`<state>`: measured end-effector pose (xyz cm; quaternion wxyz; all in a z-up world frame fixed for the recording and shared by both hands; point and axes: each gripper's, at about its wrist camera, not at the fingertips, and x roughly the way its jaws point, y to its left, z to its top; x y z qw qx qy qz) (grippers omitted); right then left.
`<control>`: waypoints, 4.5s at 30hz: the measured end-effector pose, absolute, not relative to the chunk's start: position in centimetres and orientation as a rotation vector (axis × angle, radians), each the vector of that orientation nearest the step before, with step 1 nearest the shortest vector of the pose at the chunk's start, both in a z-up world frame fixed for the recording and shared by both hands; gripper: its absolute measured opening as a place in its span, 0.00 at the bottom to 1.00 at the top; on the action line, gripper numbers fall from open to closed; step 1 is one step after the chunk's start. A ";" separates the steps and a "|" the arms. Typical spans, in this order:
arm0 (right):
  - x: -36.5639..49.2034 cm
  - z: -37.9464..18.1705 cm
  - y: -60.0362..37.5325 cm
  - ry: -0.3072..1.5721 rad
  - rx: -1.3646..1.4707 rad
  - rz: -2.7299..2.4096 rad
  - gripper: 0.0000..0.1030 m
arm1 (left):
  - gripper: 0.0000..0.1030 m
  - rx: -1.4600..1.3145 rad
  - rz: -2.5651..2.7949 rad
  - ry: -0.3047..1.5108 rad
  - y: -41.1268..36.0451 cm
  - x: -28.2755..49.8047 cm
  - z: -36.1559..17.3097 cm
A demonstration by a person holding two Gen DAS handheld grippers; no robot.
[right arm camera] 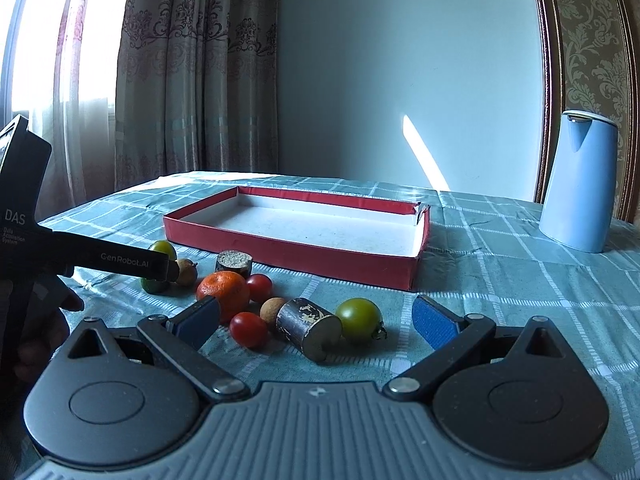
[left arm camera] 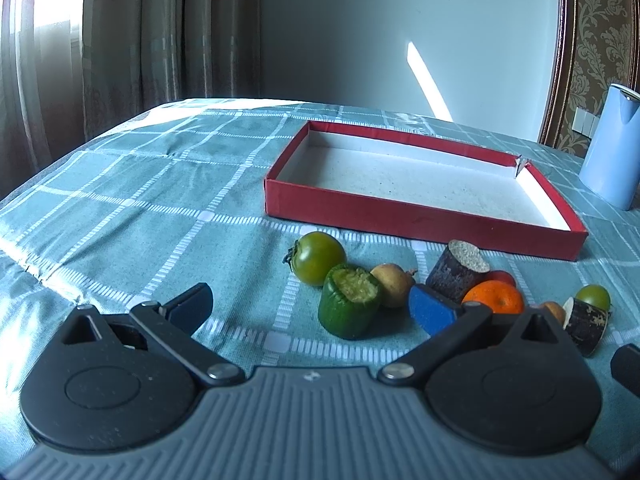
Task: Organize fruits
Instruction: 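Move the right gripper toward the red cherry tomato beside the log, then close the right gripper on the red cherry tomato, then carry the cherry tomato with the right gripper over the red tray, then release the cherry tomato into the tray with the right gripper while the left gripper grasps the mandarin orange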
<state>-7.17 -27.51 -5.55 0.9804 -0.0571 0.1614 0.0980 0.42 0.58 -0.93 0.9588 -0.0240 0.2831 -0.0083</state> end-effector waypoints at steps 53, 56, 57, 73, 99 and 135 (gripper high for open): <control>-4.8 -6.4 -23.3 0.497 -0.215 0.374 0.41 | 1.00 -0.072 -0.014 0.585 0.8 0.5 -1.2; -4.0 -6.5 -23.2 0.520 -0.212 0.350 0.38 | 1.00 -0.078 -0.018 0.583 0.8 0.5 -1.2; -3.8 -6.5 -23.3 0.524 -0.210 0.342 0.38 | 1.00 -0.081 -0.019 0.581 0.8 0.4 -1.2; -2.0 -6.7 -23.1 0.548 -0.203 0.281 0.25 | 1.00 -0.095 -0.030 0.581 1.0 0.4 -1.0; 4.0 0.9 -24.9 0.394 -0.152 0.232 0.25 | 1.00 -0.083 -0.025 0.612 0.9 0.9 -1.3; 2.5 -3.1 -35.2 0.222 0.134 0.096 0.74 | 0.91 0.155 -0.321 0.442 -4.4 -2.9 -0.4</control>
